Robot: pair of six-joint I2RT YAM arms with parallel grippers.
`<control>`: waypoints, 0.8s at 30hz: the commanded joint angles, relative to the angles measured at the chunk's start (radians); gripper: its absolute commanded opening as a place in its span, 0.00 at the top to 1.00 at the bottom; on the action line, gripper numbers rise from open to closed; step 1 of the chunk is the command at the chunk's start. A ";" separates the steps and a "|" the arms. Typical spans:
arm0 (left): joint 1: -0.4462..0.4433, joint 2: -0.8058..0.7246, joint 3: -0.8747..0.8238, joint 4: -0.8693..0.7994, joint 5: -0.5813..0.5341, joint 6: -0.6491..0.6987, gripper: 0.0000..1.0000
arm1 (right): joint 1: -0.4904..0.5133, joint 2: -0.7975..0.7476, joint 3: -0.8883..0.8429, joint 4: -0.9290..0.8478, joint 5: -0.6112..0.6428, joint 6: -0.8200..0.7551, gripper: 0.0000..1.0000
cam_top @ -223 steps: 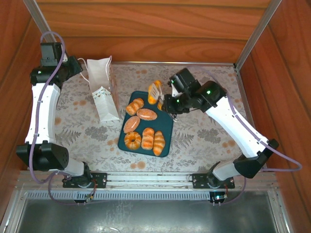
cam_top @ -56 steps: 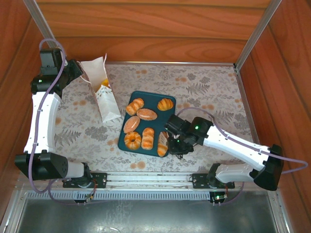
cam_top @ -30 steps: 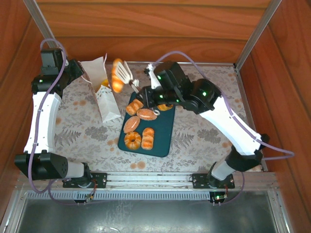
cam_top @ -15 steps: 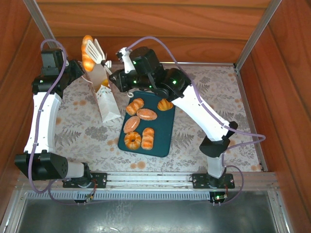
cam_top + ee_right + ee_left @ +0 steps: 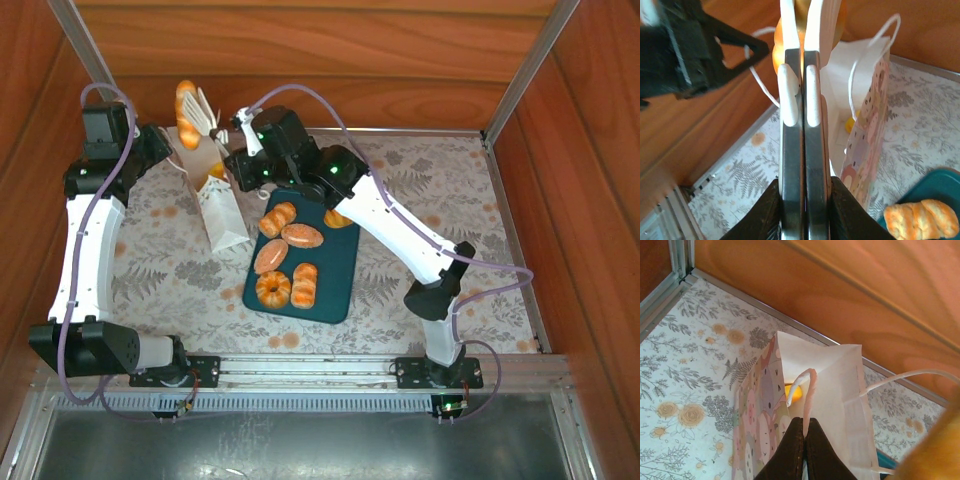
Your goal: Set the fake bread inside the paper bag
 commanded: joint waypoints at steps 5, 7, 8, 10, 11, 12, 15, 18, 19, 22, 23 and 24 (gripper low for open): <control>-0.007 -0.017 -0.006 0.006 0.002 0.000 1.00 | -0.004 0.005 -0.061 0.032 0.019 -0.119 0.80; -0.007 -0.016 -0.007 0.006 0.003 0.002 1.00 | -0.003 0.005 -0.075 0.021 0.034 -0.134 0.78; -0.007 -0.018 -0.008 0.006 0.003 0.002 1.00 | -0.003 0.003 -0.083 0.019 0.038 -0.139 0.78; -0.006 -0.018 -0.010 0.007 0.003 0.000 1.00 | -0.002 0.003 -0.094 0.015 0.040 -0.146 0.76; -0.006 -0.018 -0.011 0.008 0.004 -0.001 1.00 | -0.002 0.004 -0.096 0.010 0.041 -0.146 0.75; -0.007 -0.018 -0.011 0.007 0.004 -0.001 1.00 | -0.002 0.005 -0.097 0.006 0.039 -0.147 0.73; -0.007 -0.017 -0.013 0.007 0.005 -0.004 1.00 | -0.002 0.008 -0.096 -0.004 0.036 -0.152 0.66; -0.007 -0.017 -0.013 0.007 0.006 -0.005 1.00 | -0.002 0.008 -0.092 -0.007 0.035 -0.155 0.60; -0.006 -0.017 -0.012 0.007 0.006 -0.004 1.00 | -0.001 0.008 -0.084 -0.013 0.034 -0.155 0.59; -0.007 -0.015 -0.013 0.008 0.009 -0.006 1.00 | -0.001 0.011 -0.057 -0.034 0.034 -0.154 0.59; -0.007 -0.015 -0.014 0.007 0.012 -0.008 1.00 | -0.001 0.009 -0.049 -0.039 0.033 -0.153 0.58; -0.007 -0.015 -0.014 0.007 0.014 -0.008 1.00 | -0.002 0.009 -0.044 -0.043 0.031 -0.153 0.58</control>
